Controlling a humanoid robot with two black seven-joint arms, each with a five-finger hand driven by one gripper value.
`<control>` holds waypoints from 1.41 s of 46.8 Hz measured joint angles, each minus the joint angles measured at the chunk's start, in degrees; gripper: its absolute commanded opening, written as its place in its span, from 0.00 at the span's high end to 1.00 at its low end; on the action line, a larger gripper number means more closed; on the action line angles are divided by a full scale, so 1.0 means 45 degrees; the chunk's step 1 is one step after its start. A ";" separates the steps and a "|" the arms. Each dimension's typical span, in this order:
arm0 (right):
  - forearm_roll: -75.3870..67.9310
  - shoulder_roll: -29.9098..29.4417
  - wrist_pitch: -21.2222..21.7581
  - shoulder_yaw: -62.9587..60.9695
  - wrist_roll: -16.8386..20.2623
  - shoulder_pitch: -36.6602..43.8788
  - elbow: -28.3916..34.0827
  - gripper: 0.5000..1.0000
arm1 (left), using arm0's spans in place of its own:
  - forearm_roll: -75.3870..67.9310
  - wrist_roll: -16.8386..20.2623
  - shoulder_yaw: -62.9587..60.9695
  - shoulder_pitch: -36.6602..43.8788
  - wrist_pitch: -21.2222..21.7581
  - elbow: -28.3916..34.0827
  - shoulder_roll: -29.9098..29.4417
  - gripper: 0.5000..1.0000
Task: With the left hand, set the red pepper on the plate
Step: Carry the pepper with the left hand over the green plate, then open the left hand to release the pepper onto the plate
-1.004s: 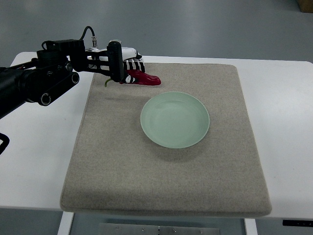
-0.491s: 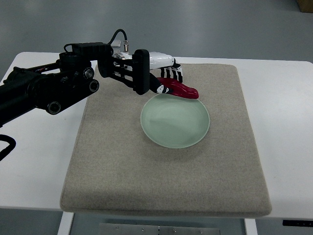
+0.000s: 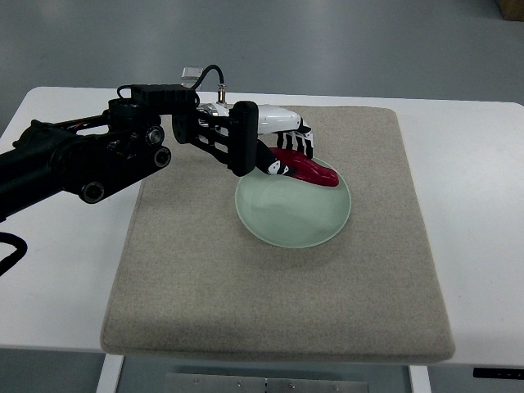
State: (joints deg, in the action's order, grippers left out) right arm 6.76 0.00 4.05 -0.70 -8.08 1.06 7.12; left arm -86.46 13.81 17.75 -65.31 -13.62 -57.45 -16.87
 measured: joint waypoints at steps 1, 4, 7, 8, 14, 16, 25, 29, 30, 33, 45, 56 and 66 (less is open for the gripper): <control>0.0000 0.0000 0.0001 0.0000 0.0000 0.0000 0.0000 0.14 | -0.0002 0.0000 -0.0038 0.0000 -0.0001 0.0000 0.0003 0.98; 0.0000 0.0000 0.0001 0.0000 0.0000 0.0000 0.0000 0.14 | -0.0005 0.0000 -0.0131 0.0000 -0.0001 0.0004 0.0009 0.92; 0.0000 0.0000 0.0001 0.0000 0.0000 0.0000 0.0000 0.14 | -0.0006 0.0000 -0.0172 0.0000 -0.0002 0.0006 0.0015 0.90; 0.0000 0.0000 0.0001 0.0000 0.0000 0.0000 0.0000 0.14 | -0.0005 0.0000 -0.0173 0.0000 -0.0002 0.0007 0.0016 0.90; 0.0000 0.0000 0.0004 0.0000 0.0000 0.0000 0.0000 0.14 | -0.0006 0.0000 -0.0174 0.0000 -0.0002 0.0012 0.0018 0.80; 0.0000 0.0000 0.0004 0.0000 0.0000 0.0000 0.0000 0.14 | -0.0005 0.0000 -0.0174 0.0000 -0.0002 0.0012 0.0019 0.79; 0.0000 0.0000 0.0004 0.0000 0.0000 0.0000 0.0000 0.14 | 0.0011 0.0000 -0.0175 0.0019 -0.0002 0.0050 0.0038 0.69; 0.0000 0.0000 0.0004 0.0000 0.0000 0.0000 0.0000 0.14 | 0.0028 0.0010 -0.0174 0.0021 -0.0002 0.0043 0.0038 0.69; 0.0000 0.0000 0.0004 0.0000 0.0000 0.0000 0.0000 0.14 | 0.0031 0.0013 -0.0173 0.0021 -0.0002 0.0043 0.0038 0.69; 0.0000 0.0000 0.0004 0.0000 0.0000 0.0000 0.0000 0.14 | 0.0033 0.0018 -0.0165 0.0021 -0.0002 0.0043 0.0038 0.68; 0.0000 0.0000 0.0004 -0.0002 0.0000 0.0000 0.0000 0.14 | 0.0226 0.0019 -0.0151 0.0039 0.0017 0.0091 0.0057 0.50; 0.0000 0.0000 0.0004 -0.0006 0.0000 0.0000 0.0000 0.14 | 0.0248 0.0192 -0.0152 0.0039 0.0018 0.0131 0.0058 0.36; 0.0000 0.0000 0.0004 -0.0001 0.0000 0.0001 0.0000 0.14 | 0.0309 0.0197 0.0003 -0.0017 0.0195 0.1124 0.0052 0.32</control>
State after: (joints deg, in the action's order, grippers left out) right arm 6.76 0.00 4.07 -0.70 -8.08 1.06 7.12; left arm -85.07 14.69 17.76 -65.38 -12.74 -52.39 -16.63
